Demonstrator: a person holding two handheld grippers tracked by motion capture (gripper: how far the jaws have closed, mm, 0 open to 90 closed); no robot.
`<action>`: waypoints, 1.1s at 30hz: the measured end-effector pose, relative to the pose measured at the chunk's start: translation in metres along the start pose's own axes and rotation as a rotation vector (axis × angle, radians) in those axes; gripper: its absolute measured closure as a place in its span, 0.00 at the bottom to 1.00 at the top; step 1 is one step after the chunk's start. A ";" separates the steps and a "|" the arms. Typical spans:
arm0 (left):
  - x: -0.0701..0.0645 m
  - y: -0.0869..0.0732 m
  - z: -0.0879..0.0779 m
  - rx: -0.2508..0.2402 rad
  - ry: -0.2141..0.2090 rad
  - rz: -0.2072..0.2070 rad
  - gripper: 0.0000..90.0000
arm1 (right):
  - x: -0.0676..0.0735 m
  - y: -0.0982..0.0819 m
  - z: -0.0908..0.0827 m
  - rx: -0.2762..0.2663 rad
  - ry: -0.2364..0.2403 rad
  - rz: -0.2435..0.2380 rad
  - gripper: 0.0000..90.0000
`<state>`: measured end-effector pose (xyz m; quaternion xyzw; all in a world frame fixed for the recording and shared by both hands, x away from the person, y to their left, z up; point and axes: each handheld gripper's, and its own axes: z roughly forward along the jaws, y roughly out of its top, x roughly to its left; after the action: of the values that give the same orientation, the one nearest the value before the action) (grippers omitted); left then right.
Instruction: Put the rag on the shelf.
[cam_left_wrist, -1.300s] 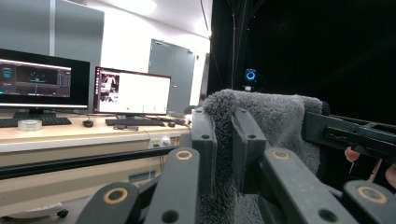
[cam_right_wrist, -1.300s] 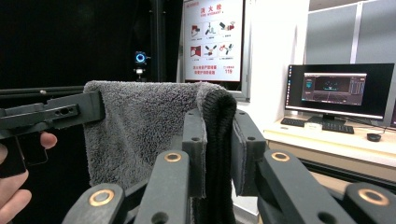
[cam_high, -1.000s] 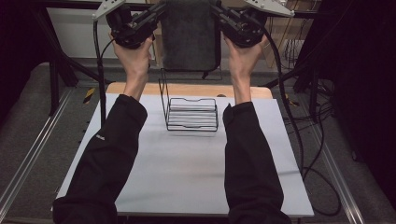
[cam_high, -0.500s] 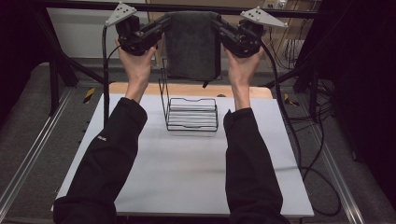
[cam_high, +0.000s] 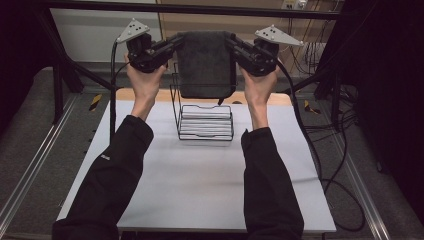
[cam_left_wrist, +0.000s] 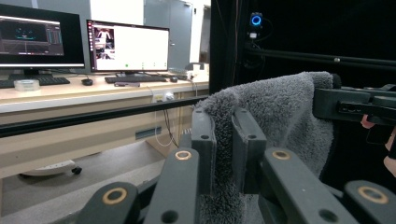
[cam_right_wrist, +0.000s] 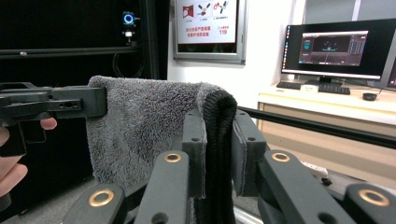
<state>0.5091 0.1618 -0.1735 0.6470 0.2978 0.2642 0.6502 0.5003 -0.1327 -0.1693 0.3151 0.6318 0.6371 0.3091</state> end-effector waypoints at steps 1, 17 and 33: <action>0.000 -0.002 -0.001 0.002 -0.005 -0.004 0.90 | 0.000 -0.003 -0.001 0.004 0.003 0.002 0.87; -0.003 -0.033 -0.009 0.081 -0.038 -0.003 0.90 | 0.001 -0.038 -0.008 0.064 0.026 0.015 0.87; -0.007 -0.042 -0.023 0.123 -0.083 0.000 0.89 | 0.007 -0.047 -0.020 0.092 0.070 0.014 0.87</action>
<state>0.4852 0.1713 -0.2151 0.6961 0.2865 0.2184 0.6210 0.4801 -0.1394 -0.2168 0.3108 0.6687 0.6203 0.2675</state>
